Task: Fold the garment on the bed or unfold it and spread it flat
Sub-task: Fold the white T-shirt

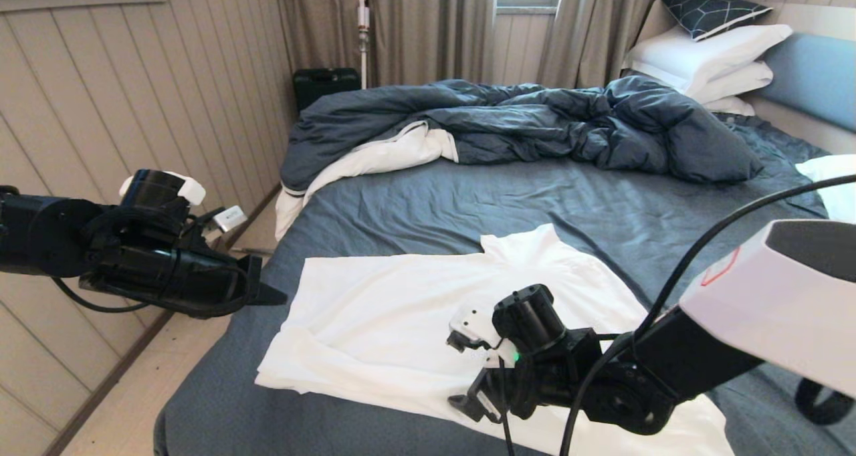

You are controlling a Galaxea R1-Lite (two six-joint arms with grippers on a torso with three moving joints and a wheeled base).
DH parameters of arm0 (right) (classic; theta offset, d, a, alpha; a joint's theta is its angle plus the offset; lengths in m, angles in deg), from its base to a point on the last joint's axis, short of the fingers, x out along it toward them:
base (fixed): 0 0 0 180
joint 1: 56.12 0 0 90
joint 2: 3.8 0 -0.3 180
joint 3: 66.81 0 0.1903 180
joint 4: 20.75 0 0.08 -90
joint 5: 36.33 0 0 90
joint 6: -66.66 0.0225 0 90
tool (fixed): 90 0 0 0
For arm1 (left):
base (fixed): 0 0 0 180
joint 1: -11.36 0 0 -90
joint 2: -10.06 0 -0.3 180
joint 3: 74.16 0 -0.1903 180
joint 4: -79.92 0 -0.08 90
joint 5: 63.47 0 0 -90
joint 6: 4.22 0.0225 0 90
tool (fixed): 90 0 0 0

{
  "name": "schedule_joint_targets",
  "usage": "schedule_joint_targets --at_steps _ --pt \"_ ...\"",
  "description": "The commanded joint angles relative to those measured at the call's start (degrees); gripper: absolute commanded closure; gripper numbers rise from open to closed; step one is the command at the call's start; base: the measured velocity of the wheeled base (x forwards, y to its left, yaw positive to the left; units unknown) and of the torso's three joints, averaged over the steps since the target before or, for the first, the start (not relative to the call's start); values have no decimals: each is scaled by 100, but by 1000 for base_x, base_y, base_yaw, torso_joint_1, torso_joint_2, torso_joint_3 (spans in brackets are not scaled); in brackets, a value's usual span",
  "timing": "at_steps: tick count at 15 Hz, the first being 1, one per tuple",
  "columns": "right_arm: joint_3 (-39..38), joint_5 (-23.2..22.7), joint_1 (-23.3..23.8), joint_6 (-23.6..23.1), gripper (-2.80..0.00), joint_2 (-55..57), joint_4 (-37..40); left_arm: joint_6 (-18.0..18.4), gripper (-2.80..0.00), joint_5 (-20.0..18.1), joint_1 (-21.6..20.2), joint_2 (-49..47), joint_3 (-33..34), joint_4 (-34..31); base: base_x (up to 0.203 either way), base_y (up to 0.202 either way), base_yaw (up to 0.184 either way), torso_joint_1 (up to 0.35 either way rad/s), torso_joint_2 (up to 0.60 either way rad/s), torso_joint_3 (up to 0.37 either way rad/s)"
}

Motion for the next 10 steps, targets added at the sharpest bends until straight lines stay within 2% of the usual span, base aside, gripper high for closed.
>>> schedule_joint_targets --at_steps 1,10 --pt "277 44 48 -11 -280 311 -14 -12 0 -103 -2 25 2 -11 0 0 0 0 0 0" --pt "1856 742 417 -69 -280 1273 40 -17 0 -220 -3 41 13 -3 0 0 0 0 0 0"
